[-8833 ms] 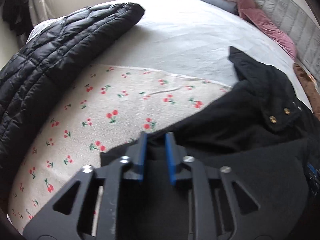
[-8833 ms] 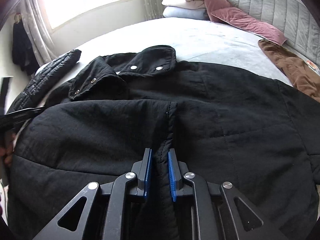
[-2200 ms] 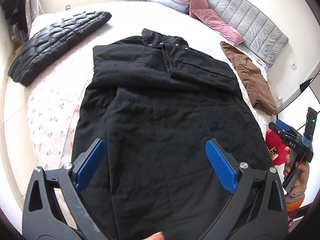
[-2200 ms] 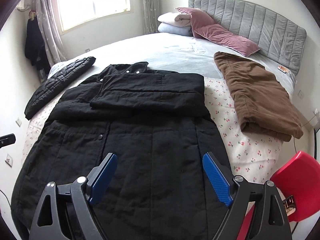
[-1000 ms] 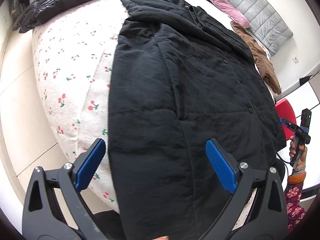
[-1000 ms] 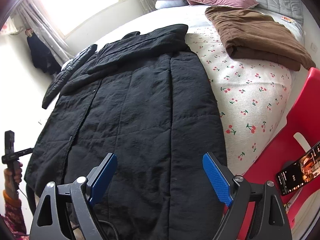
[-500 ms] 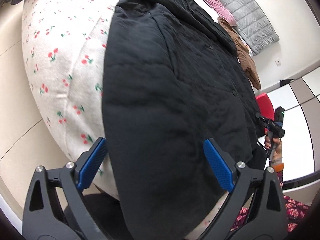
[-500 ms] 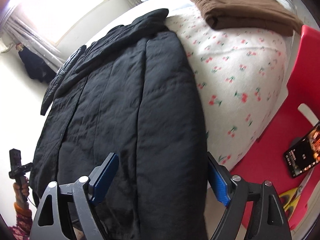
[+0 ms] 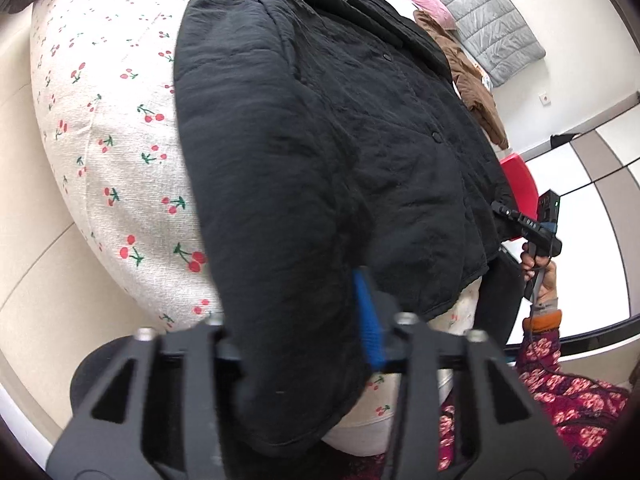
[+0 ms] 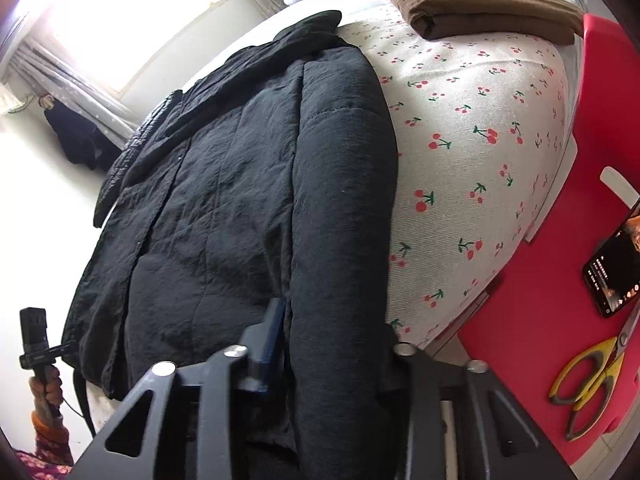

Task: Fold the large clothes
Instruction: 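Grasp the coat hem with both grippers, then lift the hem with both grippers and fold it toward the collar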

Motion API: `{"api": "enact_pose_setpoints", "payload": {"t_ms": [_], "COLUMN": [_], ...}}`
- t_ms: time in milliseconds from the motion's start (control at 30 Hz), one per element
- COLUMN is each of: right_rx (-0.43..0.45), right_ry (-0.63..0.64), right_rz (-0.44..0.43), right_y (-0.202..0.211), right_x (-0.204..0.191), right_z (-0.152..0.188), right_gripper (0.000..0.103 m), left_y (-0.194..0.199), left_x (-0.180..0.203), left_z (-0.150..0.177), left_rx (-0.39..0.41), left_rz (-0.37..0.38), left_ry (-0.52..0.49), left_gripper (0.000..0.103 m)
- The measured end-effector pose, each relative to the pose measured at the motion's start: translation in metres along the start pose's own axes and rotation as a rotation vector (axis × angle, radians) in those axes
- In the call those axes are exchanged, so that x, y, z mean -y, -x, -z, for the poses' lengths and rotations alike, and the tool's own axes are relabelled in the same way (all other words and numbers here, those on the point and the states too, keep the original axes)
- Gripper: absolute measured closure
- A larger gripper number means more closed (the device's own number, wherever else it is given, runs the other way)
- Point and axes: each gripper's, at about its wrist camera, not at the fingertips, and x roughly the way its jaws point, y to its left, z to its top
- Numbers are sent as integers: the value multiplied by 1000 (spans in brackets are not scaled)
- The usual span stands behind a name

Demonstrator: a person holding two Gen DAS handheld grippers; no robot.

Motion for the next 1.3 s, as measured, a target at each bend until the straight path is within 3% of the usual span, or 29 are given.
{"api": "enact_pose_setpoints", "payload": {"t_ms": [67,167,500,767,1033,1133,1300], "right_rx": [20,59,236,359,447,473,485], "right_ry": [1,21,125,141,64,39,23], "right_rz": [-5,-4,-70,-127,-166,-155,-89], "right_y": [5,16,73,124,124,110,64], "right_x": [-5,-18,-79,-99,-101,-105,-111], "right_z": [-1,-3,-17,-43,-145,-192,-266], "right_gripper": [87,89,92,92,92,92,90], "left_y": [0,9,69,132,160,162,131], "left_x": [3,14,56,49,45,44,35], "left_z": [-3,-4,-9,-29,-131,-190,-292], "left_rx": [22,70,313,497,643,683,687], "left_rz": [19,19,109,178,149,106,14], "left_ry": [18,-5,-113,-116,-103,-89,-49], "left_gripper": [82,86,89,90,90,90,88]}}
